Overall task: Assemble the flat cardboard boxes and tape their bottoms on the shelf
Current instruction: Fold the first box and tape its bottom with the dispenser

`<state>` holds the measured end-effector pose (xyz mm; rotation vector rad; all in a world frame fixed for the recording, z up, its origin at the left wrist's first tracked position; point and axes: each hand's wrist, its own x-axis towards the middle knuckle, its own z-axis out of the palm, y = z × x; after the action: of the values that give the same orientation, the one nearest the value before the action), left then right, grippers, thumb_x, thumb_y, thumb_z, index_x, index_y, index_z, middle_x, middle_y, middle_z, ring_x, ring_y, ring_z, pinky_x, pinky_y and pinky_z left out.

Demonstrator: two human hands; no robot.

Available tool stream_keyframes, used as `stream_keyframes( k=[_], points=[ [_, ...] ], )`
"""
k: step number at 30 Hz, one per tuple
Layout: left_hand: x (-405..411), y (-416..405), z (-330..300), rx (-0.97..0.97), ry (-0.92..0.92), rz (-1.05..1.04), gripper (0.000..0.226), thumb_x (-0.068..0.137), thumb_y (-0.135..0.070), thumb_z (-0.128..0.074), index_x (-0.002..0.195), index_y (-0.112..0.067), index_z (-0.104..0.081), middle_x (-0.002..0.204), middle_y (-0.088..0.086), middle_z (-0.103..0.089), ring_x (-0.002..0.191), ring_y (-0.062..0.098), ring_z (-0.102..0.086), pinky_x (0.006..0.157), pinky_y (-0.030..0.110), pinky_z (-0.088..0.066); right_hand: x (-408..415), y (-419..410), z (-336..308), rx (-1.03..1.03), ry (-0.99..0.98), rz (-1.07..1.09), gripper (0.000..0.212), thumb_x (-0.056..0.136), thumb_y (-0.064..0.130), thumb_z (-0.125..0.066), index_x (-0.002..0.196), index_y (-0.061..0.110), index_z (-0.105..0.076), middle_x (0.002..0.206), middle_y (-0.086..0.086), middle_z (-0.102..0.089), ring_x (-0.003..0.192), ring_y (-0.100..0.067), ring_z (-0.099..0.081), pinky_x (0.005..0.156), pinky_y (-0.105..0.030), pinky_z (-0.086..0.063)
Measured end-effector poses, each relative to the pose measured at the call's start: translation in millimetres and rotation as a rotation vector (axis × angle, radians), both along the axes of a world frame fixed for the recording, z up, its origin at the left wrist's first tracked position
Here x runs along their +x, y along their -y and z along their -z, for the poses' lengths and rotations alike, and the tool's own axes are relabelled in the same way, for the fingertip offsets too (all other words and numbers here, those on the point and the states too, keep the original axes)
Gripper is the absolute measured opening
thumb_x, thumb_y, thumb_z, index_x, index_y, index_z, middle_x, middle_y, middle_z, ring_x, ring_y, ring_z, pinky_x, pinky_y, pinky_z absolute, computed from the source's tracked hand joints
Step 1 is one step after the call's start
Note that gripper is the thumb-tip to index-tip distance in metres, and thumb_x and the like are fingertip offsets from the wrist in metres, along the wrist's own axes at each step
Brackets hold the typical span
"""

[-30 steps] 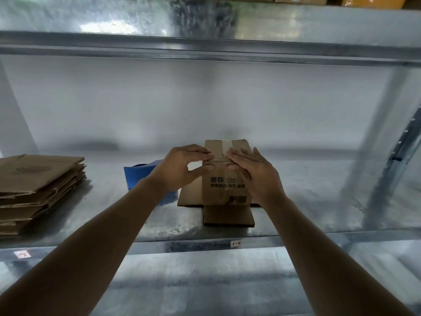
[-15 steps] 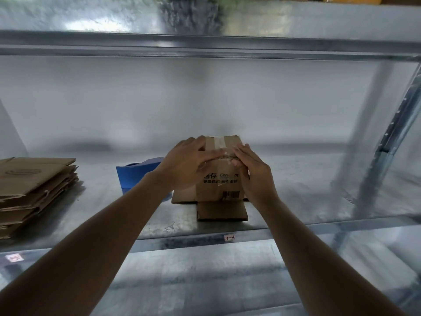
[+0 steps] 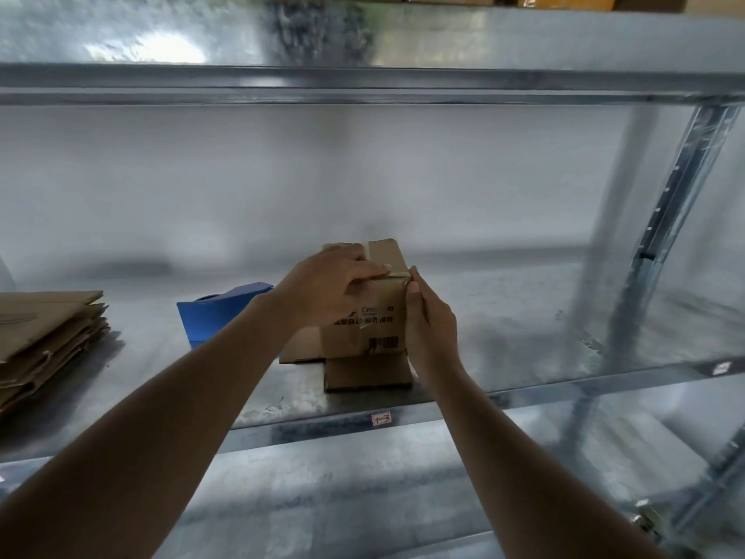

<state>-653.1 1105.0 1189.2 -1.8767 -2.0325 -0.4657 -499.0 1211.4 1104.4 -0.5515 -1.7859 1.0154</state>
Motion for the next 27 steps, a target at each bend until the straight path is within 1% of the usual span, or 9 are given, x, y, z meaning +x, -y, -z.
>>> stream_keyframes(
  k=[2,4,6,10,14,16,20,24,27],
  points=[
    [11.7,-5.3,-1.2,-0.007,-0.085,-0.045,0.042,0.106,-0.046,-0.037,0.145,-0.045,-0.053,0.102,-0.013,-0.044,0.1,0.012,-0.046,0.075,0.032,-0.044,-0.4,-4.0,-0.9,-0.026,-0.051,0.02,0.04,0.112,0.04,-0.04,0.144,0.031,-0.061,0.101,0.011,-0.074,0.09,-0.001,-0.068,0.081,-0.021,-0.057],
    [20.4,-10.9,-1.4,-0.006,-0.124,-0.085,0.048,0.102,-0.057,-0.029,0.146,-0.051,-0.05,0.098,-0.014,-0.037,0.097,0.01,-0.04,0.072,0.03,-0.038,0.0,-8.0,-2.3,-0.059,-0.081,0.046,0.027,0.111,0.036,-0.047,0.129,0.043,-0.066,0.083,0.012,-0.074,0.073,0.003,-0.066,0.067,-0.013,-0.052],
    [22.6,-13.9,-1.1,0.018,-0.124,-0.102,0.048,0.101,-0.06,-0.031,0.143,-0.052,-0.052,0.095,-0.014,-0.036,0.093,0.008,-0.037,0.069,0.03,-0.036,1.2,-9.4,-3.1,-0.088,-0.109,0.044,0.026,0.109,0.03,-0.052,0.128,0.04,-0.068,0.077,0.011,-0.074,0.066,0.003,-0.063,0.059,-0.009,-0.048],
    [19.8,-17.0,0.6,0.04,-0.14,-0.095,0.038,0.104,-0.055,-0.044,0.14,-0.053,-0.055,0.092,-0.013,-0.04,0.09,0.009,-0.04,0.065,0.029,-0.034,1.1,-17.0,0.9,-0.087,-0.111,0.016,0.026,0.106,0.025,-0.06,0.128,0.031,-0.072,0.082,0.019,-0.075,0.075,0.001,-0.068,0.066,-0.012,-0.051],
    [18.4,-18.9,1.7,0.049,-0.145,-0.099,0.038,0.104,-0.055,-0.046,0.14,-0.053,-0.056,0.093,-0.014,-0.039,0.089,0.009,-0.04,0.065,0.029,-0.034,5.3,-22.7,-3.6,-0.422,-0.322,-0.245,0.024,0.099,0.011,-0.068,0.121,0.017,-0.075,0.103,0.003,-0.08,0.099,-0.014,-0.076,0.082,-0.027,-0.061],
    [17.2,-18.1,3.0,0.053,-0.151,-0.097,0.037,0.104,-0.053,-0.047,0.14,-0.052,-0.056,0.093,-0.014,-0.038,0.089,0.009,-0.039,0.065,0.029,-0.037,7.0,-21.9,-5.8,-0.532,-0.374,-0.32,0.025,0.098,0.008,-0.067,0.122,0.008,-0.075,0.106,-0.002,-0.08,0.1,-0.018,-0.076,0.083,-0.03,-0.063],
    [17.8,-16.8,4.4,0.053,-0.144,-0.101,0.04,0.104,-0.054,-0.044,0.141,-0.05,-0.056,0.097,-0.014,-0.04,0.092,0.01,-0.04,0.066,0.029,-0.037,-1.8,-17.1,1.4,-0.358,-0.274,-0.114,0.02,0.102,0.021,-0.066,0.117,0.021,-0.079,0.098,0.006,-0.08,0.094,-0.013,-0.076,0.081,-0.03,-0.062],
    [9.7,-9.5,1.5,0.003,-0.105,-0.112,0.044,0.105,-0.051,-0.045,0.147,-0.04,-0.052,0.133,-0.007,-0.05,0.118,0.017,-0.05,0.088,0.037,-0.051,-2.7,-14.0,-2.8,-0.27,-0.225,0.002,0.023,0.102,0.027,-0.066,0.121,0.023,-0.078,0.092,0.014,-0.078,0.088,-0.001,-0.072,0.071,-0.012,-0.054],
    [-3.8,0.9,-1.6,-0.002,-0.046,-0.22,0.062,0.103,-0.061,-0.04,0.153,-0.027,-0.046,0.16,-0.001,-0.037,0.143,0.023,-0.043,0.111,0.047,-0.045,-2.1,-11.9,-8.9,-0.214,-0.203,0.026,0.023,0.103,0.025,-0.065,0.124,0.025,-0.076,0.086,0.024,-0.074,0.083,0.004,-0.07,0.073,-0.012,-0.055]
  ],
)
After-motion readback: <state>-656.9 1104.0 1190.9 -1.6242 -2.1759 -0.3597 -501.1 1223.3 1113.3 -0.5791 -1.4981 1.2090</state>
